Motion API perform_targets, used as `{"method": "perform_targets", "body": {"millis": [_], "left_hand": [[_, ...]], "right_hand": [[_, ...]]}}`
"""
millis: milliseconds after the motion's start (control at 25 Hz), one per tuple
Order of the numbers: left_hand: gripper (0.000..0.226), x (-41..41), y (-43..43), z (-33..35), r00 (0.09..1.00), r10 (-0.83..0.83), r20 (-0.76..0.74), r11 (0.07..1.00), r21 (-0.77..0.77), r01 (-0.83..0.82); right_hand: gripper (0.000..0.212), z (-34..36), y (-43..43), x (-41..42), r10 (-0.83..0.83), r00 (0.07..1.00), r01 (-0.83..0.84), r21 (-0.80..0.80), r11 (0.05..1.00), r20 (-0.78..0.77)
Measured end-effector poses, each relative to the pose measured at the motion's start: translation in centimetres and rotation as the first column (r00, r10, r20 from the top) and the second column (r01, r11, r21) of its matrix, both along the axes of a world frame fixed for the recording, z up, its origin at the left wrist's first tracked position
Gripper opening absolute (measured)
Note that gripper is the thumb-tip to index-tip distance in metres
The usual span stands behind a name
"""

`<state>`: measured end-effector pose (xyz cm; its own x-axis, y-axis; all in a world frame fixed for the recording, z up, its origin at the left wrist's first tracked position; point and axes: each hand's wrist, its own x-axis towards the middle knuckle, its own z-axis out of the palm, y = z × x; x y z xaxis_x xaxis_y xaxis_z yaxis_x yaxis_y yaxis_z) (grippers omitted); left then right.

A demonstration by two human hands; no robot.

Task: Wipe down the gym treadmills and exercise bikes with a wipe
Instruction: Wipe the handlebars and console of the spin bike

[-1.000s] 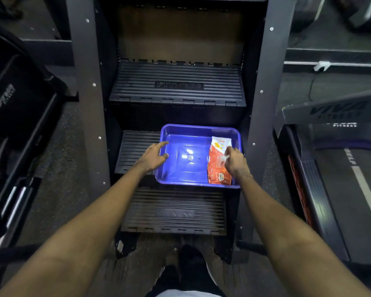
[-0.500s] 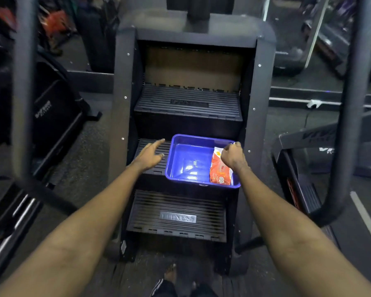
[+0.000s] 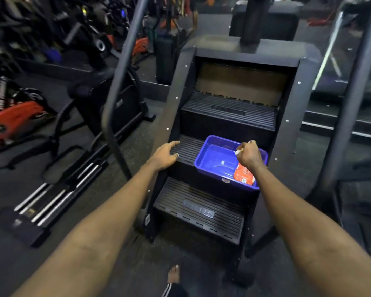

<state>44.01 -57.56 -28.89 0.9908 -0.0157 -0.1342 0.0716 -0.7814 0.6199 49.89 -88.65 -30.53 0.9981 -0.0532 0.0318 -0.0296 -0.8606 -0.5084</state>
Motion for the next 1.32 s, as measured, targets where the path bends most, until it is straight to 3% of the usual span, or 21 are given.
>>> {"method": "perform_targets", "body": {"millis": [360, 520, 640, 880, 1080, 1320], "left_hand": [[0.057, -12.5, 7.3, 2.7, 0.982, 0.186, 0.040, 0.980, 0.071, -0.188], [0.056, -18.9, 11.0, 5.0, 0.963, 0.257, 0.077, 0.964, 0.053, -0.261], [0.057, -24.8, 15.4, 6.3, 0.927, 0.366, 0.081, 0.928, 0.042, -0.370], [0.057, -36.3, 25.6, 10.8, 0.807, 0.570, 0.158, 0.810, 0.061, -0.584], [0.054, -45.2, 34.7, 15.0, 0.676, 0.699, 0.235, 0.675, 0.095, -0.731], [0.052, -50.2, 43.8, 19.1, 0.522, 0.803, 0.287, 0.527, 0.067, -0.847]], "right_hand": [[0.028, 4.2, 5.1, -6.2, 0.176, 0.983, -0.177, -0.017, 0.984, -0.044], [0.026, 8.0, 9.8, -9.7, 0.213, 0.977, -0.213, 0.076, 0.974, 0.010], [0.027, 10.6, 15.7, -13.4, 0.366, 0.929, -0.370, 0.128, 0.920, 0.057], [0.024, 16.2, 30.4, -21.0, 0.641, 0.757, -0.647, 0.011, 0.762, 0.124], [0.022, 19.7, 40.8, -22.7, 0.678, 0.710, -0.700, 0.093, 0.708, 0.187], [0.030, 23.1, 52.9, -23.1, 0.791, 0.571, -0.818, 0.068, 0.571, 0.220]]}}
